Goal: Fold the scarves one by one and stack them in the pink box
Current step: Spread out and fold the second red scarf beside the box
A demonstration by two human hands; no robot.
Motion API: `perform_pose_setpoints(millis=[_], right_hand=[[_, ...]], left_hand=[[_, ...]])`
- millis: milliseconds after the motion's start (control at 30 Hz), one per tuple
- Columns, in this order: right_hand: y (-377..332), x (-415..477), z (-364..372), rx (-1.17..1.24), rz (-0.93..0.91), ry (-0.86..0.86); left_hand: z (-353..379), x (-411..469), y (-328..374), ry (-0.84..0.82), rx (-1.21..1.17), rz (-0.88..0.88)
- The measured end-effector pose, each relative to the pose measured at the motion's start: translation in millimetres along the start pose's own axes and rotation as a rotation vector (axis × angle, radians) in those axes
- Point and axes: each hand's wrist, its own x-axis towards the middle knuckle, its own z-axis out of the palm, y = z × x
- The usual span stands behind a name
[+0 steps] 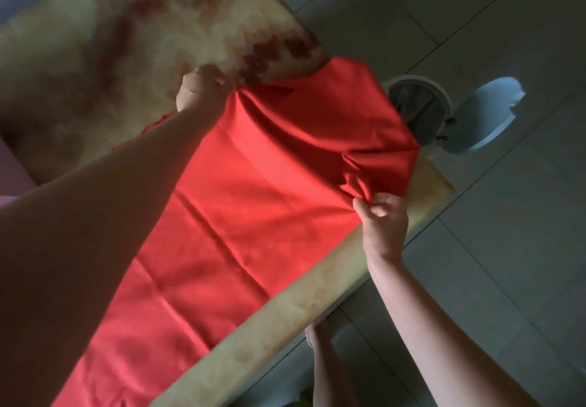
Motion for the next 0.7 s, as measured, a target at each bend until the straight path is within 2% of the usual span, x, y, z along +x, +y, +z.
perform_pose_setpoints(millis=[267,400,467,567,700], right_hand=[[17.9,7.3,-15.2,-0.14,-0.029,0.06],[23.6,9.9,-16.4,-0.152,0.004,0.101],[26.6,11.0,-15.3,-0.222,-0.003,0.117],[25.1,12.2,-13.4,-0.318,-0.061,0.145],[23.8,3.1,-11.7,-0.258,-0.07,0.104]], left_hand=[[22.6,-2.2,2.1,0.032,0.077,-0.015],[24.5,6.1,4.0,0.05,0.101,-0.107],[26.5,7.8,2.8,0.041,0.125,-0.091],[31.0,11.7,-1.5,-0.049,0.181,-0.034],[31.2,13.8,1.3,-0.195,0.267,0.065]])
